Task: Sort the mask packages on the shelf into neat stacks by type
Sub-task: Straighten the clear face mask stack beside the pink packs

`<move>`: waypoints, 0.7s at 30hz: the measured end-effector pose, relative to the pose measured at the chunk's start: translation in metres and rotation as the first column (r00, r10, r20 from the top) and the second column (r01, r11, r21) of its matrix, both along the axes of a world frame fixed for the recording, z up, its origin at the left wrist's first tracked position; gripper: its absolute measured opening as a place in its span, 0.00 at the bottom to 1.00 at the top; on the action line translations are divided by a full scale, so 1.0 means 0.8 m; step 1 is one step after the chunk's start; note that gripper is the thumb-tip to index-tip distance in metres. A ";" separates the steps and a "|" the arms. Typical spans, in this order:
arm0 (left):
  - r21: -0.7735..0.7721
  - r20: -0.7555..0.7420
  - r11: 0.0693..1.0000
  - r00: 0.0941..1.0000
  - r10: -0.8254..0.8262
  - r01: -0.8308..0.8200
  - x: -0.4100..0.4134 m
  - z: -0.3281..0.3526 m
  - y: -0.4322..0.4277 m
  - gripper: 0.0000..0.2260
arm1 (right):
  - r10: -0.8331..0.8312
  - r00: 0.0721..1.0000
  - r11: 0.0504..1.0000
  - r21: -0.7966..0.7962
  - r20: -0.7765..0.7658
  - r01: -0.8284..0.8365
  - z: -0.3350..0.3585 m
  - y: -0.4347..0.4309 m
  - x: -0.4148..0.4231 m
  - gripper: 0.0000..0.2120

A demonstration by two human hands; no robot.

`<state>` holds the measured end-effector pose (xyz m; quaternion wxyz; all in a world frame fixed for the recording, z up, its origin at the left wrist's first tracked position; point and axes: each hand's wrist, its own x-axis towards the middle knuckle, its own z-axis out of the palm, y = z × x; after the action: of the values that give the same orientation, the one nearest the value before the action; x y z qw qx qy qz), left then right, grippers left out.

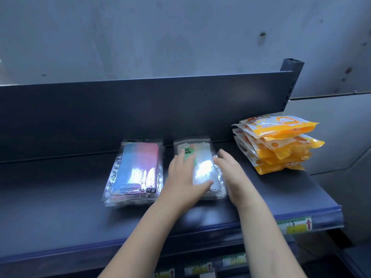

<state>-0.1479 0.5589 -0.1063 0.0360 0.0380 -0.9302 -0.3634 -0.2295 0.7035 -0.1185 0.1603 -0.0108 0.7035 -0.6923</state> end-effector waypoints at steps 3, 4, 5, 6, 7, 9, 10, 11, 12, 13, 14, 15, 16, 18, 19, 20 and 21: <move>0.182 0.050 0.968 0.985 0.167 -0.173 -0.008 0.002 0.015 0.40 | -0.003 1.000 1.000 0.011 -0.015 0.003 0.002 0.001 0.001 0.25; 0.245 0.060 0.943 0.974 0.217 -0.225 -0.012 0.002 0.019 0.38 | 0.000 1.000 1.000 0.023 -0.011 0.000 0.003 0.002 0.001 0.27; 0.284 0.070 0.912 0.955 0.288 -0.295 -0.016 0.001 0.020 0.35 | -0.006 1.000 0.999 0.042 -0.011 0.006 0.007 0.001 0.003 0.28; 0.309 0.081 0.878 0.930 0.358 -0.365 -0.020 0.000 0.020 0.30 | 0.004 1.000 0.999 0.049 -0.012 -0.004 0.009 0.000 0.005 0.28; 0.326 0.095 0.852 0.911 0.400 -0.408 -0.023 -0.002 0.018 0.25 | 0.015 1.000 0.998 0.057 -0.013 -0.014 0.010 0.000 0.006 0.29; 0.353 0.121 0.832 0.902 0.414 -0.428 -0.023 0.002 0.018 0.18 | 0.020 1.000 0.998 0.063 -0.005 -0.020 0.006 0.002 0.004 0.31; 0.367 0.132 0.832 0.908 0.397 -0.417 -0.020 0.004 0.019 0.18 | 0.010 1.000 0.999 0.051 -0.002 -0.009 0.006 0.003 0.004 0.31; 0.378 0.142 0.832 0.914 0.381 -0.406 -0.017 0.007 0.020 0.21 | -0.004 1.000 0.999 0.044 -0.008 0.004 0.007 0.002 0.004 0.31; 0.386 0.152 0.830 0.915 0.374 -0.403 -0.016 0.007 0.020 0.25 | -0.012 1.000 0.999 0.032 -0.011 0.012 0.005 0.003 0.004 0.31; 0.391 0.155 0.826 0.914 0.375 -0.406 -0.015 0.006 0.020 0.31 | -0.010 1.000 0.999 0.031 -0.009 0.011 0.007 0.002 0.005 0.31; 0.400 0.151 0.820 0.912 0.382 -0.409 -0.015 0.006 0.020 0.36 | -0.004 1.000 0.999 0.034 -0.012 0.004 0.007 0.001 0.006 0.32; 0.408 0.147 0.816 0.911 0.385 -0.410 -0.015 0.007 0.020 0.38 | 0.005 1.000 0.999 0.045 -0.025 -0.003 0.008 0.000 0.008 0.32; 0.413 0.144 0.812 0.910 0.389 -0.412 -0.015 0.007 0.020 0.39 | 0.002 0.999 0.998 0.057 -0.041 0.001 0.008 0.000 0.009 0.32; 0.353 0.083 0.848 0.916 0.392 -0.395 -0.013 0.007 0.021 0.34 | -0.017 0.992 0.989 0.145 -0.125 0.035 0.009 -0.001 0.012 0.32; 0.268 -0.001 0.892 0.926 0.377 -0.363 -0.009 0.008 0.022 0.30 | -0.010 0.978 0.970 0.234 -0.208 0.059 0.012 0.000 0.016 0.32; 0.140 -0.110 0.937 0.935 0.336 -0.320 -0.005 0.009 0.022 0.25 | 0.014 0.951 0.939 0.332 -0.308 0.094 0.014 -0.001 0.020 0.32; -0.018 -0.217 0.960 0.938 0.270 -0.280 -0.001 0.010 0.021 0.23 | 0.052 0.913 0.899 0.418 -0.405 0.135 0.018 -0.001 0.026 0.31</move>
<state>-0.1485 0.5759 -0.0983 0.1863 0.1278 -0.9151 -0.3339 -0.2086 0.7024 -0.1045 -0.0062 -0.1029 0.8583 -0.5026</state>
